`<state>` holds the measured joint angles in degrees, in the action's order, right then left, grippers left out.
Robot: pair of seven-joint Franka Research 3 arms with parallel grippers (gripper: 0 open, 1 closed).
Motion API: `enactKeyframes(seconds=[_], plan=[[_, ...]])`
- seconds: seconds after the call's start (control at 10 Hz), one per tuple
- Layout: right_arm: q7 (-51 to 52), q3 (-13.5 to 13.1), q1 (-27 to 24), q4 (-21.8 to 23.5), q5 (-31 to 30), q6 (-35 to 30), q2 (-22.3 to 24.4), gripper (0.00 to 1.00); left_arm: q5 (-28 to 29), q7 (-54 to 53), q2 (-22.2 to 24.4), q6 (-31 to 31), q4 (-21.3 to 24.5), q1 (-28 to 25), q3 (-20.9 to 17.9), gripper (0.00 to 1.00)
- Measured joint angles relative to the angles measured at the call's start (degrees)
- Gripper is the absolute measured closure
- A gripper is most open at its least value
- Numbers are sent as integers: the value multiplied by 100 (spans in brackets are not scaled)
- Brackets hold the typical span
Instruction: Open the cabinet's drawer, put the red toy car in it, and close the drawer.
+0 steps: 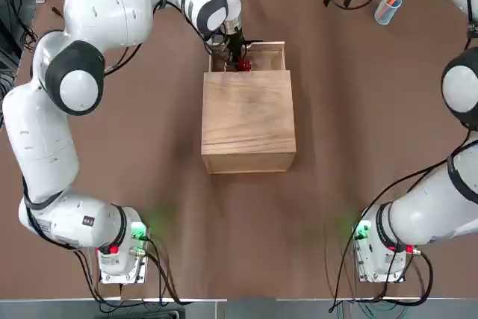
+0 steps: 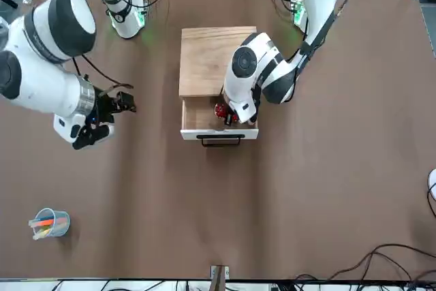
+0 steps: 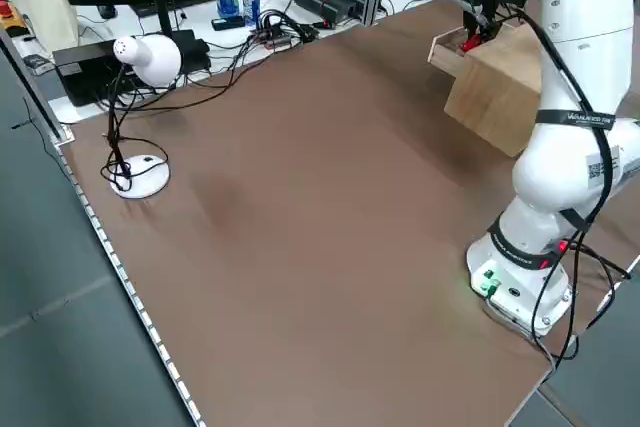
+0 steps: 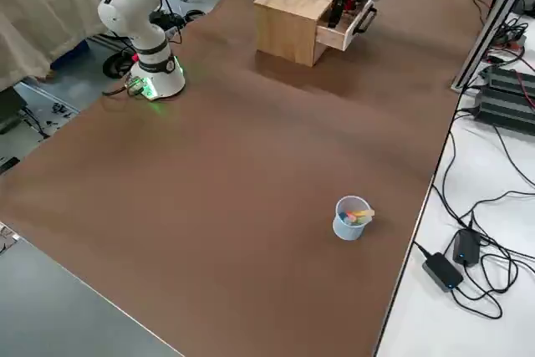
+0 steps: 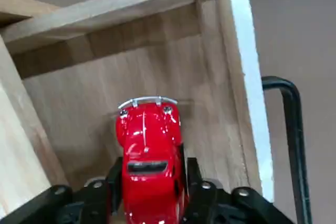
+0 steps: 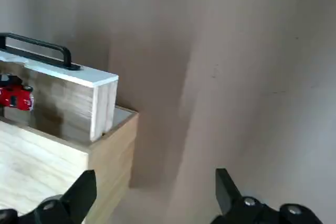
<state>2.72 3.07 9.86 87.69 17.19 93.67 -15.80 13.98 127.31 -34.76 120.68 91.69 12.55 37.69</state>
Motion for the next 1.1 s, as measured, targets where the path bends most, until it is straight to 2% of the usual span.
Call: enactKeyframes(seconds=[0.2,0.4,0.6,0.7,0.8,1.1], plan=[[1,2,3,-3,106,34,-136,0,0,1,2,-1,-22,0,3,32],[1,3,4,-8,122,52,-151,0,4,1,40,-4,-65,1,12,29],[1,5,6,-11,158,194,-151,0,44,1,333,-266,-155,-22,12,24],[0,5,7,-11,172,285,-153,0,53,-1,592,-428,-172,-68,10,10],[0,6,15,-9,226,407,-167,0,59,-98,863,-546,-175,-163,4,1],[-5,18,115,-3,851,964,-439,3,43,-1032,1415,-969,-162,-655,-14,4]])
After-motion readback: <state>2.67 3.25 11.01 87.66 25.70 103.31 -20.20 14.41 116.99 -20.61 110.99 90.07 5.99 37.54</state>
